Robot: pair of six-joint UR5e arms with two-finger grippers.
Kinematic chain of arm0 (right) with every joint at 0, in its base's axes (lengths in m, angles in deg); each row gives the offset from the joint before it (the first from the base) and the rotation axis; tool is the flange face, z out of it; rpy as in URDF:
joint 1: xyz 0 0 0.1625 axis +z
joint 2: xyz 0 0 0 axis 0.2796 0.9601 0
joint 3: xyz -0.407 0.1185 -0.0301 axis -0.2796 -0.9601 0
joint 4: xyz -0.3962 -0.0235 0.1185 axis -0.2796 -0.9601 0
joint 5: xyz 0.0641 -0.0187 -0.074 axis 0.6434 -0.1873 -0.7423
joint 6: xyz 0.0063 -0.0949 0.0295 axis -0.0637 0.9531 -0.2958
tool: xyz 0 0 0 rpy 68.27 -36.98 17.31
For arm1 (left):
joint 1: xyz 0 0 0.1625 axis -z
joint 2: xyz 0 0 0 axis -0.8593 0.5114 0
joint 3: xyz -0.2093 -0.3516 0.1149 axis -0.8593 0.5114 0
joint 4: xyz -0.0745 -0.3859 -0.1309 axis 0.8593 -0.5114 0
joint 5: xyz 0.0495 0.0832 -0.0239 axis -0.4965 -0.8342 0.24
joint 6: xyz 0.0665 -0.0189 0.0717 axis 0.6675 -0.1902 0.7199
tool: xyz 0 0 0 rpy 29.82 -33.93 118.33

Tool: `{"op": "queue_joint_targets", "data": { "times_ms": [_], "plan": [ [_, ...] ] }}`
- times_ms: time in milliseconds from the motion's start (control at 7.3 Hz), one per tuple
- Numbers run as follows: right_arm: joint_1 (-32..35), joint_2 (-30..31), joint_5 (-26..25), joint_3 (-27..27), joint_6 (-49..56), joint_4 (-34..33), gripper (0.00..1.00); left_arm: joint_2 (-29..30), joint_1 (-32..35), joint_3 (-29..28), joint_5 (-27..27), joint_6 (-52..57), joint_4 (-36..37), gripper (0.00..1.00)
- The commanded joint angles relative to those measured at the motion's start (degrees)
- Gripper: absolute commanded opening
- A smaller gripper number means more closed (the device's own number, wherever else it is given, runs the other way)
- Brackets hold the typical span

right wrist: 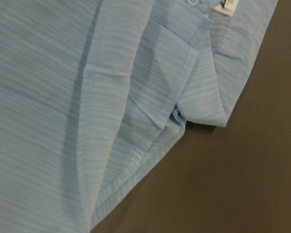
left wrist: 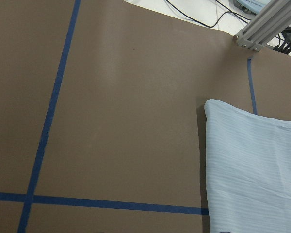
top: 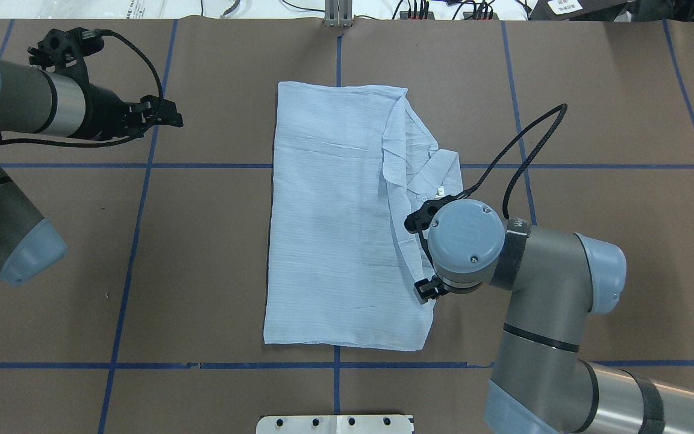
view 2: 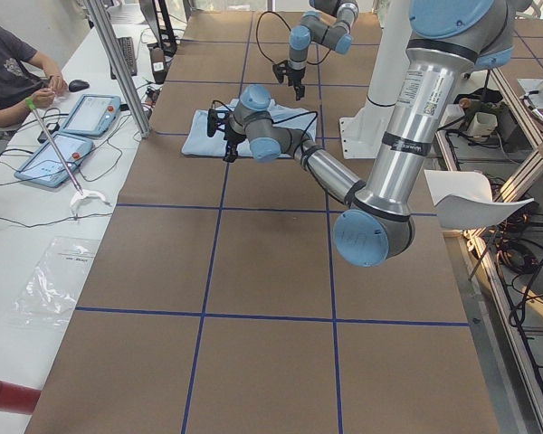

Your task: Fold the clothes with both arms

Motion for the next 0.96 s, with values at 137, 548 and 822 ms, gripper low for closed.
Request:
{"op": "queue_joint_targets", "data": {
  "times_ms": [137,548,822],
  "plan": [
    [0.9,-4.1,-0.7,-8.0,0.3,5.1,1.0,-0.1,0.0,0.0,0.0,-0.7,0.0,0.84],
    [2.1,-6.6,-0.6,-13.6,0.6,7.7,1.0,-0.1,-0.1,-0.1,0.0,-1.1,0.0,0.84],
    [3.2,-5.9,-0.5,-14.6,2.7,7.7,1.0,-0.1,-0.1,0.0,0.0,-1.1,0.0,0.84]
  ]
}}
